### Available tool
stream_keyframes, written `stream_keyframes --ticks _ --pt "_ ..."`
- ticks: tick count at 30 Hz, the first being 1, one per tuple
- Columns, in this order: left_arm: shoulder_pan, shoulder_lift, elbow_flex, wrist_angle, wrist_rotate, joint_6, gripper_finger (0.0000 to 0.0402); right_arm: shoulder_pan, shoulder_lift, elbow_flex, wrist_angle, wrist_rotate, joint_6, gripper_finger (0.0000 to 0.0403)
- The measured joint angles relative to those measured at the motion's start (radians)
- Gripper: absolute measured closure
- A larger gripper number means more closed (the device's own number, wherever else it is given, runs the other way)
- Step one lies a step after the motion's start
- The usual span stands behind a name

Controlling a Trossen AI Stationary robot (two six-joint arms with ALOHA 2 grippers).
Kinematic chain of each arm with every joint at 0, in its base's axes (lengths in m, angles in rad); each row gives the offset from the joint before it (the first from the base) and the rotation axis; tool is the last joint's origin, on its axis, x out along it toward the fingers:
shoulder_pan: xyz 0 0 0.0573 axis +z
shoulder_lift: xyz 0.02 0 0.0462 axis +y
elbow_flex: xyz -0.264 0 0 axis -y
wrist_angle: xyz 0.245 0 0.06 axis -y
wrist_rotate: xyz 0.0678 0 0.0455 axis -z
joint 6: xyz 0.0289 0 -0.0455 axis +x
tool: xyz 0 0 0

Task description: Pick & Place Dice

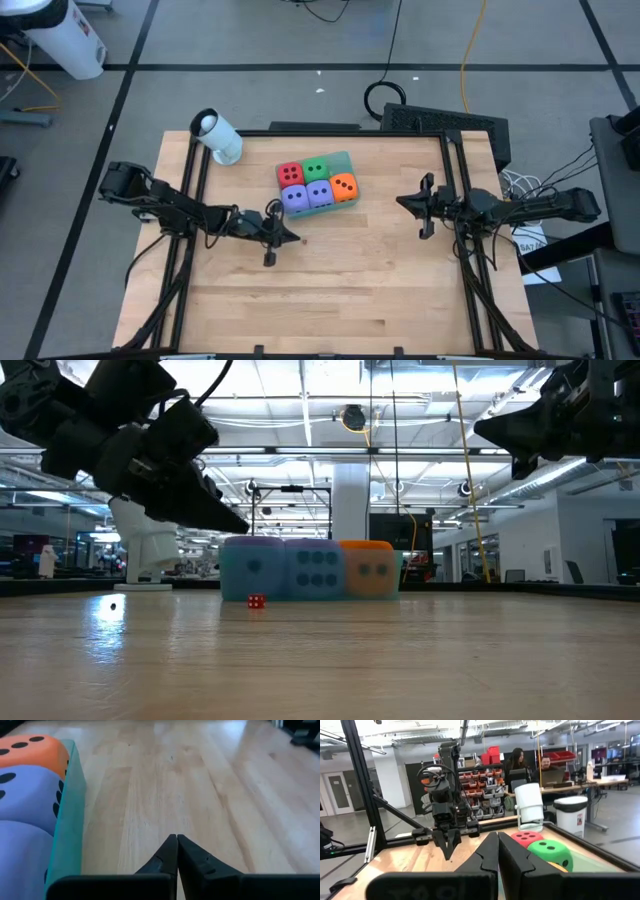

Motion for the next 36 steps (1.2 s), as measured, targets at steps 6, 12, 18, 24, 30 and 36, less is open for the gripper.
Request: stream_keyframes --ticks 6,12,18,24,30,36 --pt "0.03 0.0 0.11 -0.027 0.112 0.0 0.039 0.0 0.008 0.0 -0.001 -0.006 0.014 0.0403" --pt "0.036 0.0 0.277 -0.21 0.123 0.106 0.0398 0.0 0.033 0.0 -0.004 -0.006 0.031 0.0403" --pt "0.033 0.0 0.291 -0.236 0.088 0.049 0.0384 0.0 0.067 0.0 -0.005 -0.004 0.033 0.0403" --pt "-0.028 0.033 0.291 -0.287 0.006 0.015 0.0374 0.0 0.094 0.0 0.019 0.035 0.033 0.0403" --pt "-0.068 0.132 0.292 -0.358 -0.103 0.058 0.032 0.0 0.108 0.0 0.03 0.048 0.041 0.0403" --pt "-0.051 0.243 0.291 -0.393 -0.129 0.129 0.0234 0.0 0.114 0.0 0.03 0.045 0.067 0.0403"
